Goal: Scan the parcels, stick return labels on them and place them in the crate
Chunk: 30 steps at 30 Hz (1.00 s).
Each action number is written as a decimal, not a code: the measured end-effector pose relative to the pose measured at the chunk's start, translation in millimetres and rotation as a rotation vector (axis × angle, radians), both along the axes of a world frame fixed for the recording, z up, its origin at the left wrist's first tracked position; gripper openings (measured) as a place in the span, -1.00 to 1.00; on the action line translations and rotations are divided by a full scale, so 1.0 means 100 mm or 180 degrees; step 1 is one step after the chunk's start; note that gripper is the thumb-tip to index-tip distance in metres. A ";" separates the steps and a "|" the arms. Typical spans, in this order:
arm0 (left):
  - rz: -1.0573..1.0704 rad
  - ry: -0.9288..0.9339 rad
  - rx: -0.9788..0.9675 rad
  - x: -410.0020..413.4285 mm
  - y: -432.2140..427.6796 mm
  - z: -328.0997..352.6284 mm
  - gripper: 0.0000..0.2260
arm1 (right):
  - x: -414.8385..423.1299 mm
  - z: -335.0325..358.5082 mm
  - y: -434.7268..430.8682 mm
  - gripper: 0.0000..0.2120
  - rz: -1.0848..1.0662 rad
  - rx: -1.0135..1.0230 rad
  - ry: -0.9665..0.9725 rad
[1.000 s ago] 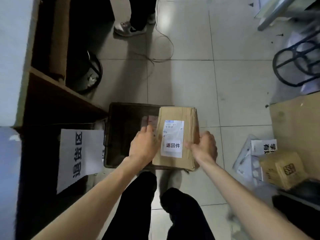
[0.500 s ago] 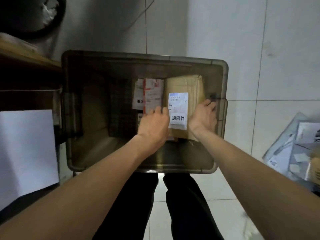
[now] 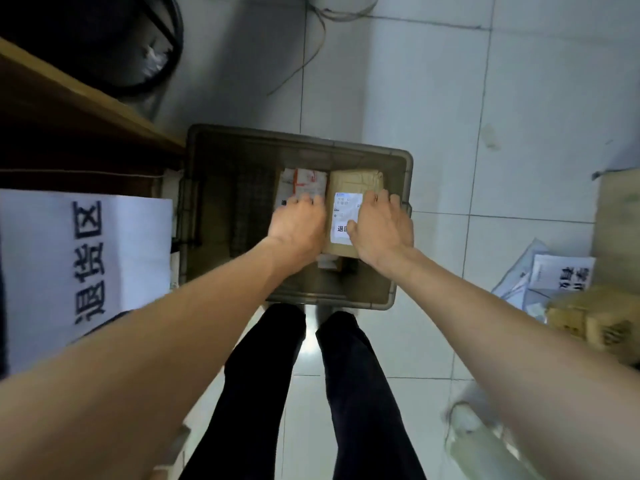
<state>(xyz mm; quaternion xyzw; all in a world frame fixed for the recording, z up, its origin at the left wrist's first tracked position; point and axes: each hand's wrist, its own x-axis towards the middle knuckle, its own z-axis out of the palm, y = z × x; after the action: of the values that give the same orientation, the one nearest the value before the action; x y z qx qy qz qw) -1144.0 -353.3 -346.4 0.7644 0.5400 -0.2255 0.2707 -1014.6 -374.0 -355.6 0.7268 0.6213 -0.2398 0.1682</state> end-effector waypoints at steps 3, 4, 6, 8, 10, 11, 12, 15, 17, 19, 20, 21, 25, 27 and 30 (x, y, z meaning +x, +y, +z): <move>0.0216 -0.0098 0.0199 -0.17 0.07 0.86 -0.52 | -0.17 0.93 0.09 -0.54 0.0472 0.0120 0.0065; 0.0310 -0.0107 0.0299 -0.24 0.09 1.15 -0.54 | -0.26 1.22 0.14 -0.54 0.0588 0.0179 0.0095; 0.0517 -0.0087 0.0482 -0.39 0.10 1.69 -0.59 | -0.42 1.77 0.20 -0.54 0.0770 0.0307 0.0211; 0.0742 -0.0014 0.0672 -0.58 0.07 2.21 -0.62 | -0.61 2.29 0.27 -0.52 0.0951 0.0494 0.0368; 0.1003 0.0045 0.0884 -0.80 -0.02 2.71 -0.67 | -0.83 2.77 0.30 -0.51 0.1242 0.0663 0.0489; 0.1170 0.0062 0.1004 -0.93 -0.09 2.95 -0.70 | -0.95 3.00 0.29 -0.50 0.1422 0.0755 0.0554; 0.1358 0.0071 0.1113 -1.07 -0.18 3.17 -0.75 | -1.09 3.22 0.26 -0.50 0.1605 0.0859 0.0629; 0.2011 0.0105 0.1382 -1.47 -0.59 3.76 -0.83 | -1.52 3.79 0.08 -0.53 0.2139 0.1211 0.0864; 0.2459 0.0202 0.1523 -1.75 -0.98 4.07 -0.75 | -1.85 4.11 -0.14 -0.53 0.2568 0.1305 0.0948; 0.2927 0.0297 0.1652 -2.03 -1.44 4.32 -0.69 | -2.20 4.38 -0.43 -0.53 0.3060 0.1316 0.1030; 0.3152 0.0346 0.1703 -2.14 -1.71 4.40 -0.68 | -2.36 4.48 -0.59 -0.55 0.3268 0.1319 0.1097; 0.3390 0.0416 0.1774 -2.28 -2.04 4.51 -0.68 | -2.56 4.59 -0.81 -0.57 0.3481 0.1345 0.1177; 0.4153 0.0670 0.1870 -2.65 -3.12 4.66 -0.71 | -3.14 4.81 -1.61 -0.61 0.4130 0.1283 0.1462; 0.4570 0.0815 0.1893 -2.79 -3.70 4.69 -0.70 | -3.43 4.88 -2.10 -0.60 0.4472 0.1246 0.1588; 0.5107 0.0879 0.1907 -2.95 -4.51 4.67 -0.73 | -3.81 4.91 -2.82 -0.61 0.4946 0.1169 0.1688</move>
<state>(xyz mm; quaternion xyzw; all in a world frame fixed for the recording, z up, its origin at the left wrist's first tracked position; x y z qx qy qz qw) -1438.6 -804.1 120.2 0.1575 0.9807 0.0945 0.0672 -1395.2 -655.7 135.2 0.0277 0.9930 -0.1137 0.0130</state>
